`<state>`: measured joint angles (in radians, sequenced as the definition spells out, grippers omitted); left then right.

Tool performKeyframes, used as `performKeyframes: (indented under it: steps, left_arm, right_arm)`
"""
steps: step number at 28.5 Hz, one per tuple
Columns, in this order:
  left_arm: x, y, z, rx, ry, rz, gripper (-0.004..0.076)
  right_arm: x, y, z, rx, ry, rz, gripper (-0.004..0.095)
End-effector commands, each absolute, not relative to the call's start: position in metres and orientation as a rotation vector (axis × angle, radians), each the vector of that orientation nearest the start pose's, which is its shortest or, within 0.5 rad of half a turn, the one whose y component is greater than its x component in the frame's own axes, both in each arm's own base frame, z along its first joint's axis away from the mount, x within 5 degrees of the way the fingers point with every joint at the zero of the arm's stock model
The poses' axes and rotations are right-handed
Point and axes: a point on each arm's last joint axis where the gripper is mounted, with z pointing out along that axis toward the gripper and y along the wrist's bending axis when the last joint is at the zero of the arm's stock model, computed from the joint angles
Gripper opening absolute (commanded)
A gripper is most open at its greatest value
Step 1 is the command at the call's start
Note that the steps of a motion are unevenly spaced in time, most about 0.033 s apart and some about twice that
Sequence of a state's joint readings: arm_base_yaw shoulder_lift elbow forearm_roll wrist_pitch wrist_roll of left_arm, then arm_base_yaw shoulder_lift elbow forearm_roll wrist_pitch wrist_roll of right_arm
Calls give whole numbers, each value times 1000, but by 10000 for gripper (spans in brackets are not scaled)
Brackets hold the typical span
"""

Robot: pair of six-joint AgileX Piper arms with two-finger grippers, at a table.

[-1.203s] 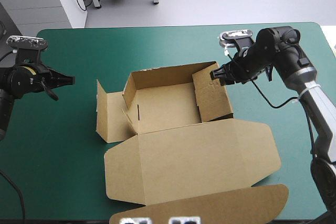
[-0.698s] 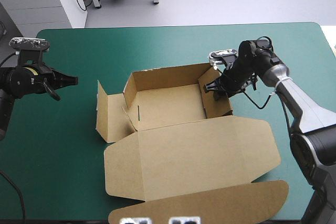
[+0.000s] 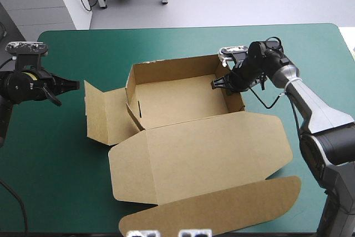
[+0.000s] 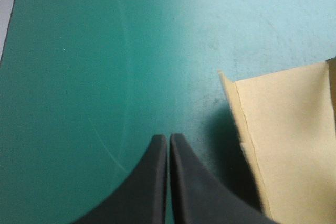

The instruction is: Fold the box

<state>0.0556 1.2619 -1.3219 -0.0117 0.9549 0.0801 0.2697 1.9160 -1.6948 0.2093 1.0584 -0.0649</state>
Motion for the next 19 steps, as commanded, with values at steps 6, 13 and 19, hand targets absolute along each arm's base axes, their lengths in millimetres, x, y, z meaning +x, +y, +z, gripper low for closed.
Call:
performKeyframes:
  steps: [6, 13, 19]
  left_arm:
    - [252, 62, 422, -272, 2149, -134, 1]
    - [268, 68, 418, -235, 2062, -543, 0]
    - [283, 53, 414, -166, 2015, -802, 0]
  right_arm:
    - [376, 82, 375, -178, 2498, 390, -18]
    - [362, 54, 407, -100, 2380, 580, -18]
    - [350, 49, 423, -107, 2328, 628, -18]
